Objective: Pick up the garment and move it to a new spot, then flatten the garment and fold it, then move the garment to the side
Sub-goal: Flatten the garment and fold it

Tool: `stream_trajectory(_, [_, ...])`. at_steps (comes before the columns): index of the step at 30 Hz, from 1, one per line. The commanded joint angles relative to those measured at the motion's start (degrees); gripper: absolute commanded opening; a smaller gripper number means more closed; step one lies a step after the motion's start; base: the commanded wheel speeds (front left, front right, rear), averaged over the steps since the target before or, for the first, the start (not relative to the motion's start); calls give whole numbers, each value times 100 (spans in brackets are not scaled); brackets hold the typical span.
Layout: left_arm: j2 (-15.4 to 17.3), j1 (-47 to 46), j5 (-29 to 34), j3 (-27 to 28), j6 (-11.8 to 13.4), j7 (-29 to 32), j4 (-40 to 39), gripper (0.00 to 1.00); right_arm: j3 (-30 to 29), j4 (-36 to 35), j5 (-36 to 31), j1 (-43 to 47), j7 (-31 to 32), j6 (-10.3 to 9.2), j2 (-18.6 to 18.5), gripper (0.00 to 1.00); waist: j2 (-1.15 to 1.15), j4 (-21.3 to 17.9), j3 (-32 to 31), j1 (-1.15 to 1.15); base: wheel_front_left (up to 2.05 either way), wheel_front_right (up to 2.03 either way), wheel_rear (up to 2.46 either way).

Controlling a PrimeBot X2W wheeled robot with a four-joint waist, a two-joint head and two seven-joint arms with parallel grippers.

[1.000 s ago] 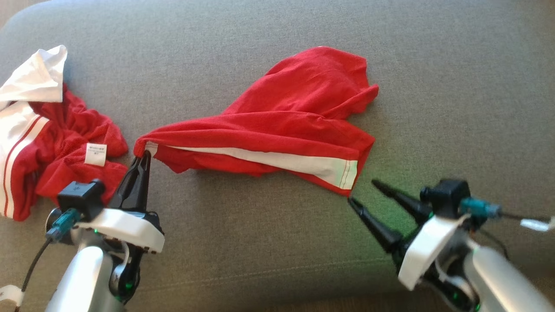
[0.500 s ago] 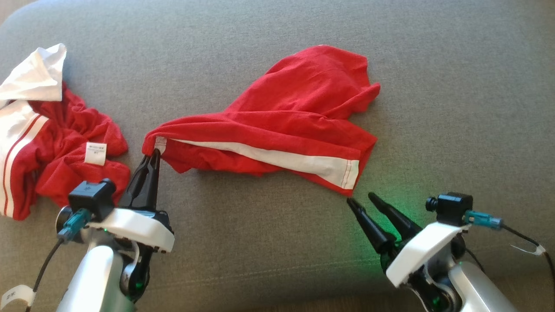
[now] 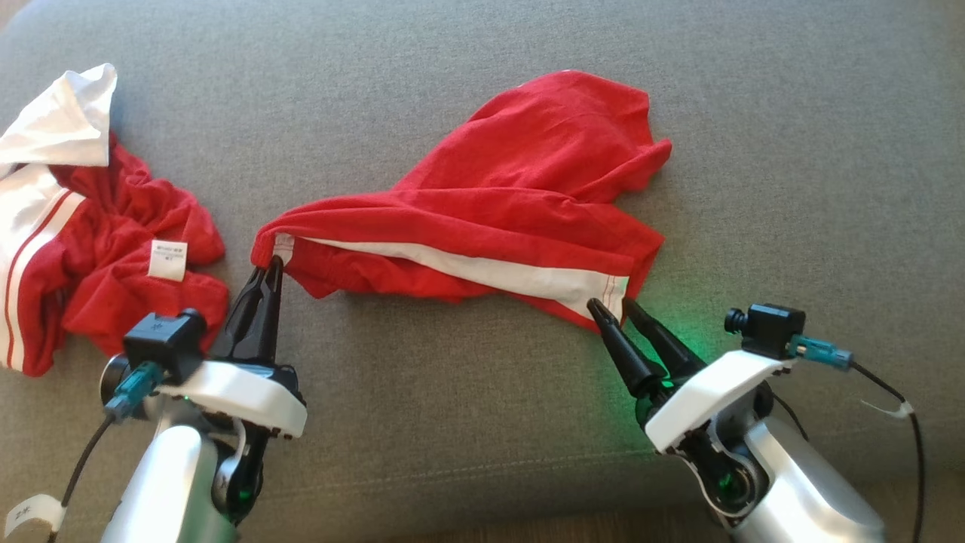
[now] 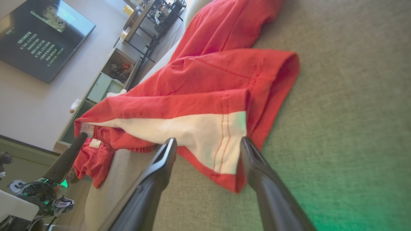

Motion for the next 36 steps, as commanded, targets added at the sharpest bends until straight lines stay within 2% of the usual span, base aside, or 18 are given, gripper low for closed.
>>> stream_trajectory(1, [101,-173,66,202,-31,-71,-184,0,173,-75,69,-171,-115,-1,27,100,0,8,9,0,0,0,0])
stream_trajectory(12, [148,-152,68,193,-34,-71,-199,0,497,375,444,-397,-579,-1,-116,100,0,21,-37,0,0,0,0])
stream_trajectory(20, [118,-159,63,175,-35,-71,-207,0,798,480,698,-519,-682,-1,-147,100,0,8,-1,0,0,0,0])
stream_trajectory(24, [117,-185,69,162,-35,-71,-204,0,889,523,766,-581,-713,-1,-162,96,0,30,10,0,0,0,0])
stream_trajectory(29, [121,-180,77,164,-35,-71,-194,0,1031,532,841,-660,-768,-1,-194,85,0,66,-2,0,0,0,0])
stream_trajectory(30, [119,-174,79,167,-35,-71,-193,0,1058,522,848,-669,-778,-1,-203,79,0,70,-9,0,0,0,0])
stream_trajectory(33, [111,-155,88,179,-35,-71,-190,0,1145,474,841,-684,-800,-1,-240,47,0,76,-28,0,0,0,0])
stream_trajectory(34, [108,-150,91,183,-35,-71,-190,0,1167,464,839,-683,-806,-1,-252,43,0,76,-34,0,0,0,0])
stream_trajectory(36, [105,-139,93,190,-35,-71,-189,0,1214,489,786,-684,-814,-1,-288,46,0,74,-54,0,0,0,0])
